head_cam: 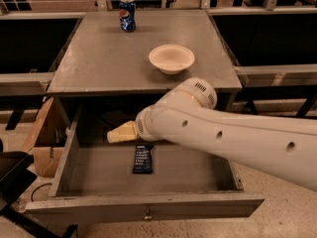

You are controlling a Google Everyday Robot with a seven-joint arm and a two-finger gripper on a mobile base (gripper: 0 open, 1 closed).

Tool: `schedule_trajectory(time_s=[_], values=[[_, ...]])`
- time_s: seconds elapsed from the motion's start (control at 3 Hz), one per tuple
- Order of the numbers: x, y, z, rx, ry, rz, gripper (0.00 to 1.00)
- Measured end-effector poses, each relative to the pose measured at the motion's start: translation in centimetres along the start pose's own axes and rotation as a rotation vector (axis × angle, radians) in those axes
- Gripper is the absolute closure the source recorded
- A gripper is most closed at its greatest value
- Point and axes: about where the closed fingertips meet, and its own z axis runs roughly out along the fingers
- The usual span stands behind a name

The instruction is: Place rxbar blueberry into top drawer

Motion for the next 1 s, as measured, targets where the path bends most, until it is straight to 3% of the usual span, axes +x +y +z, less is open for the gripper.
schedule_trajectory(time_s=[0.33, 0.67, 1.0], values=[[-6.3, 1.4, -8.4, -0.034, -0.003, -0.033, 0.0], [-11.8, 2.8, -12.6, -0.036, -0.004, -0.162, 0.0], [-14.5, 2.2, -16.8, -0.055, 0.025, -0.267, 0.0]])
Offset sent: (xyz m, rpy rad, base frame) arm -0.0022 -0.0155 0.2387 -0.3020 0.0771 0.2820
